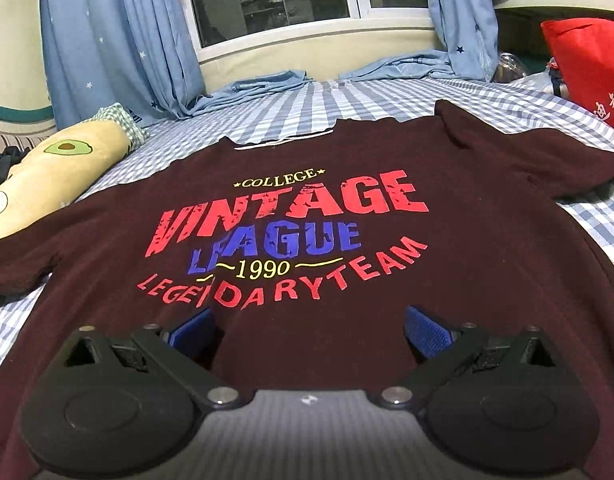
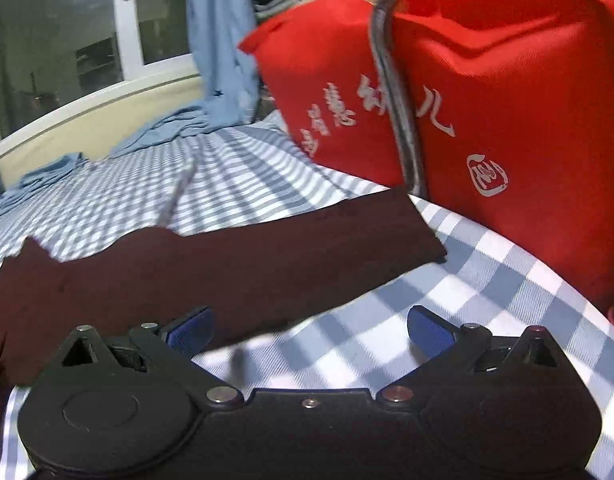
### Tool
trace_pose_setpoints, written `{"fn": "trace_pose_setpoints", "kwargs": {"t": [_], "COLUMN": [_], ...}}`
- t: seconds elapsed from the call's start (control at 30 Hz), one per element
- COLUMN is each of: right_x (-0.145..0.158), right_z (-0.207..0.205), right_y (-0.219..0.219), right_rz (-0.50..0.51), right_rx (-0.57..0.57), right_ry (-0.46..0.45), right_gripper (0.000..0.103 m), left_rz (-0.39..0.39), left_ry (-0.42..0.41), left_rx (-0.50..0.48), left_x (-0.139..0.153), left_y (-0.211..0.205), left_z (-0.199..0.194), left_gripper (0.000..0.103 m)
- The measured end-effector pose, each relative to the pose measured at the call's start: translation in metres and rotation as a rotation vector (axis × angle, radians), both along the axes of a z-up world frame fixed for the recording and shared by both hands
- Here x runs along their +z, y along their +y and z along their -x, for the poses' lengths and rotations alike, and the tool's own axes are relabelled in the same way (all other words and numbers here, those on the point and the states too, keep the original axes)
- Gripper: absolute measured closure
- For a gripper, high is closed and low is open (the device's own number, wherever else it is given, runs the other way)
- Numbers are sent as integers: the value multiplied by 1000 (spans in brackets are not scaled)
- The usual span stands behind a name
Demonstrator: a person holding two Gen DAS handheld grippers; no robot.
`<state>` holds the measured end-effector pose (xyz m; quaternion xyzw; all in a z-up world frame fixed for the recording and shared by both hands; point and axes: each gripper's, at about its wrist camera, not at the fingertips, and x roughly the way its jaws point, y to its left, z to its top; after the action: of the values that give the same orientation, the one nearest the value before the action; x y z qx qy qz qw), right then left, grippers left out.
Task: Fold small clothes
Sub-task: 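Move the right tool to the sleeve cuff nearest it and grasp it, then lift the sleeve with the right tool, lay it across the shirt front, release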
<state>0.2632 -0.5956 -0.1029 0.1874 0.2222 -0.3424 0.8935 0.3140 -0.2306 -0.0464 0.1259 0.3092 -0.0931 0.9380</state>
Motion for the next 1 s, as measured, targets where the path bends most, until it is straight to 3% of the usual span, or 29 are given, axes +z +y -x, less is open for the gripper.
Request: {"fn": "trace_pose_setpoints", "kwargs": {"t": [0.13,0.23,0.4,0.57,0.63,0.67,0.7,0.83,1.0], "right_x": [-9,-17,-21,-22,-21,-21,-21,-7,33], "right_z": [-10,-5,-10,-17,-15,-14,-12,-2,-11], "right_y": [-26,-42,-59,-70,-73,-75,-76,-68,-37], "right_rz": [-92,-193,-213,-162,-146,-144,-121,-71,90], "right_rx": [-62,-118,-180,-257,-305,-311,-342,-306,-219], "right_ry": [-26,-140,-212,-192,-166,-165,-165,-188,-193], "right_gripper": [0,0,6,32,61,65,83,91,94], "left_rz": [8,-18,-25,-21,-18,-12,-2,51,31], "left_ry": [4,-8,-13,-11,-6,0,6,-16,-95], "left_rx": [7,9,8,8,7,5,1,0,39], "left_x": [-2,-2,-2,-2,-1,0,2,20,46], "left_y": [1,-3,-4,-4,-3,-2,0,11,23], "left_z": [0,1,2,1,1,0,-2,-5,-7], "left_gripper": [1,1,1,1,1,1,1,1,0]}}
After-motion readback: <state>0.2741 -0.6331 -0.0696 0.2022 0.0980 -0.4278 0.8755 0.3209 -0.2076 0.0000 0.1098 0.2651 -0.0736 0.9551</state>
